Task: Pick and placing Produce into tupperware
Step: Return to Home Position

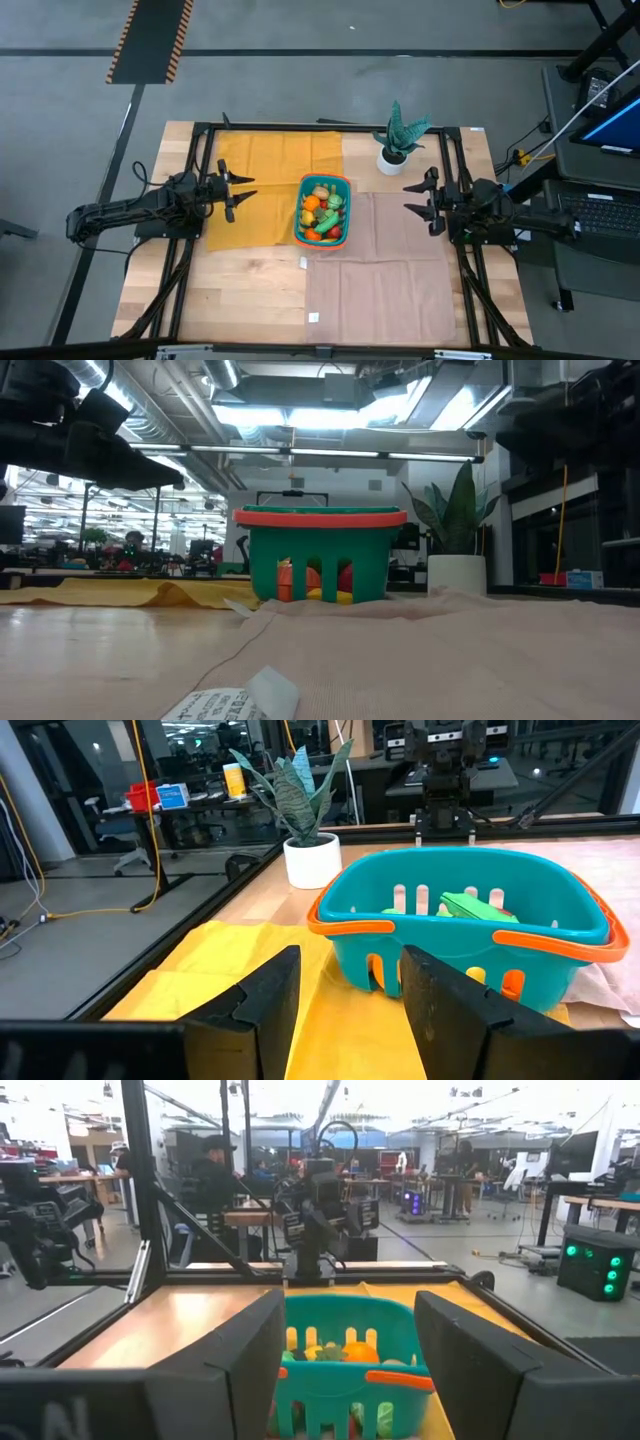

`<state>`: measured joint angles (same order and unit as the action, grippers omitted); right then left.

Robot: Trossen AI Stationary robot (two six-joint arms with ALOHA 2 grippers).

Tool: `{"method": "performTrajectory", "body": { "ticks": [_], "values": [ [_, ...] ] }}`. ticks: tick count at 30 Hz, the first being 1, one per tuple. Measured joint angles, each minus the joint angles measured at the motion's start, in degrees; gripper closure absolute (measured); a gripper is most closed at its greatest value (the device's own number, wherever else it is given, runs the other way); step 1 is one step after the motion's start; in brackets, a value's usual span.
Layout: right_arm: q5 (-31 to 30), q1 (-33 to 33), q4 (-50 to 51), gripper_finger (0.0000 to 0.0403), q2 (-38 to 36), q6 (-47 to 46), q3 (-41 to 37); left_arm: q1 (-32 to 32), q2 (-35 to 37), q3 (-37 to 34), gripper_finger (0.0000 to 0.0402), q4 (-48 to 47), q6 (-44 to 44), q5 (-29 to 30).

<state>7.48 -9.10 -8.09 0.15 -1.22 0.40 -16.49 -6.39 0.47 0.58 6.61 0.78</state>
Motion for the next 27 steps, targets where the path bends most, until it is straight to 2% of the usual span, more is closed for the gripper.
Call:
{"method": "performTrajectory", "body": {
  "ticks": [27],
  "values": [
    [0.0, 0.0, 0.2, 0.0178, 0.2, -1.3, 0.0, 0.0, 0.0, 0.0, 0.0236, 0.0, 0.0, 0.0]
  ]
}}
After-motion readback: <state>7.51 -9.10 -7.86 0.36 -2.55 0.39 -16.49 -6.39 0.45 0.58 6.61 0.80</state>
